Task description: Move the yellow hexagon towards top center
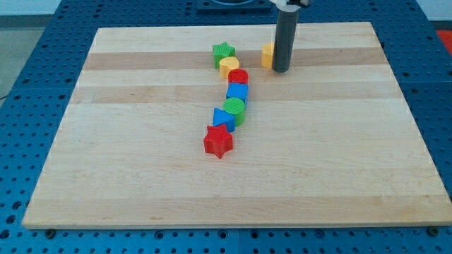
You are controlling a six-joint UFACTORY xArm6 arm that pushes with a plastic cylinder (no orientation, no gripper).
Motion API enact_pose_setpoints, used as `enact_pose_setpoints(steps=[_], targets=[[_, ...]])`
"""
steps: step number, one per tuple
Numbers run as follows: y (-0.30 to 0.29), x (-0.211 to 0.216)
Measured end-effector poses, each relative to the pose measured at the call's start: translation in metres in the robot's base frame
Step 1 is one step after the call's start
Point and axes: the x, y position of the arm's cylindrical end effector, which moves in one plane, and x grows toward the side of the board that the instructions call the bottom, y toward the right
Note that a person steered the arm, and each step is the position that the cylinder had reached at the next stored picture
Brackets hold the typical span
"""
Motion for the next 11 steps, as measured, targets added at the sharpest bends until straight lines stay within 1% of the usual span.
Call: enact_pose_setpoints(steps=[1, 2, 4, 5, 8, 9, 10, 11], targets=[[0.014, 0.013], [0.024, 0.008], [-0.028, -0.07], [-0.038, -0.079], [-0.038, -0.013], [-0.042, -0.002], [-0.053, -0.01], [-0.055, -0.031]])
